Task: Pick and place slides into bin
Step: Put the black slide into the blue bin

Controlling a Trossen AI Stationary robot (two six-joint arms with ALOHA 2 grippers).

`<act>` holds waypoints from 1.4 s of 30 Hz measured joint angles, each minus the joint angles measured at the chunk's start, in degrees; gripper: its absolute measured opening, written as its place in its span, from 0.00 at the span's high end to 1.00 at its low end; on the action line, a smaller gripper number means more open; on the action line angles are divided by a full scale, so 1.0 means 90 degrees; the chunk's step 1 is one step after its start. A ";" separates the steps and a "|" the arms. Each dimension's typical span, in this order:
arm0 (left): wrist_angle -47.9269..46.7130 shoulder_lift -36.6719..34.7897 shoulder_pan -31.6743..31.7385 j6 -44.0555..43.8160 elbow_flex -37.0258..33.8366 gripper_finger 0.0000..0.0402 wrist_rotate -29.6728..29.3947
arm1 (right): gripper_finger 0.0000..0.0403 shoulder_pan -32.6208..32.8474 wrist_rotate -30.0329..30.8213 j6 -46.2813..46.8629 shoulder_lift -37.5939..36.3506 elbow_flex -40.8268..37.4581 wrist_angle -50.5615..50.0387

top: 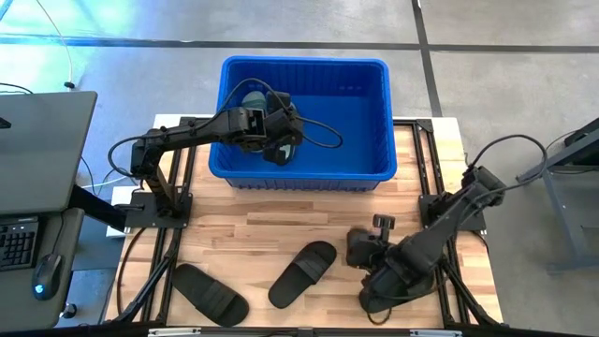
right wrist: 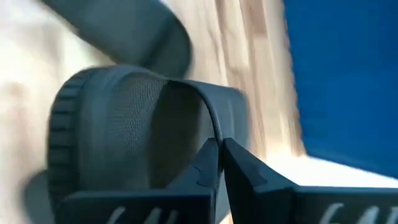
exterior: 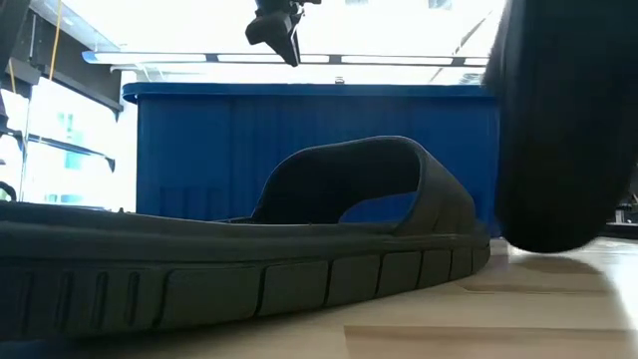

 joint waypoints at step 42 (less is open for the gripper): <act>-0.0740 -0.0380 -0.0005 -0.0290 -0.0002 0.72 -0.1037 | 1.00 -0.3911 0.5063 -0.4456 -0.0171 0.1741 -0.0993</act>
